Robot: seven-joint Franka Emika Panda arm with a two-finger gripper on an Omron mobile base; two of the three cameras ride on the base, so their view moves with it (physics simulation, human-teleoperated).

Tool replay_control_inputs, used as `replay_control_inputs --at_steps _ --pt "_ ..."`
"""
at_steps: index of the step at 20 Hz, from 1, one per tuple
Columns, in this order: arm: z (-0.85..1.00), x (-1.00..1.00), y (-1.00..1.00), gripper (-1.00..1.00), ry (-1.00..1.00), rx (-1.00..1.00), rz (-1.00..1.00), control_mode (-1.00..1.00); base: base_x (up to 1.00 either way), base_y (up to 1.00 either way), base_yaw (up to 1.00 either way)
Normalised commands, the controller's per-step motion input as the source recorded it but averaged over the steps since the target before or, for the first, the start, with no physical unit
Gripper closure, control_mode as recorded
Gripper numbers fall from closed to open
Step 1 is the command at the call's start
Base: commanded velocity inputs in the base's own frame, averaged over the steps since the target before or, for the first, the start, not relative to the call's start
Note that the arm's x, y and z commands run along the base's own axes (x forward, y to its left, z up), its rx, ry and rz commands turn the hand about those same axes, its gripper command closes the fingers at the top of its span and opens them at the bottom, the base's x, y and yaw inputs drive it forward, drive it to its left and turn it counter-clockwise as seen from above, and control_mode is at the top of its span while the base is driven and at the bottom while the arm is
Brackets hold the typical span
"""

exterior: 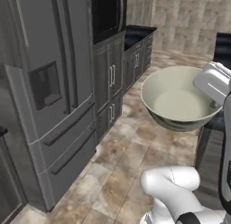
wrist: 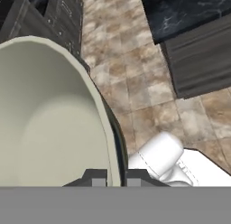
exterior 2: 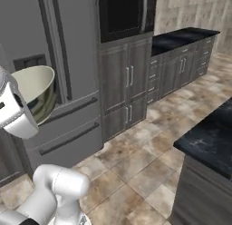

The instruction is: Pick up the bowls from the cabinet and place each bowl in front of a stool on the dining counter.

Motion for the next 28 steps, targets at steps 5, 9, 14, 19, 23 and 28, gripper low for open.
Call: replay_control_inputs --at_steps 5,9,14,19,23,28 --pt "0.0 0.0 0.0 1.0 0.0 0.0 0.0 1.0 0.72 0.04 -0.5" --pt "0.0 0.0 0.0 1.0 0.0 0.0 0.0 1.0 1.0 0.41 -0.45" --pt "0.0 0.0 0.0 1.0 0.0 0.0 0.0 1.0 1.0 0.41 -0.44" --pt "0.0 0.0 0.0 1.0 0.0 0.0 0.0 1.0 1.0 0.24 -0.42" --pt "0.0 0.0 0.0 1.0 0.0 0.0 0.0 1.0 1.0 0.35 -0.33" --pt "0.0 0.0 0.0 1.0 0.0 0.0 0.0 1.0 1.0 0.48 -0.14"
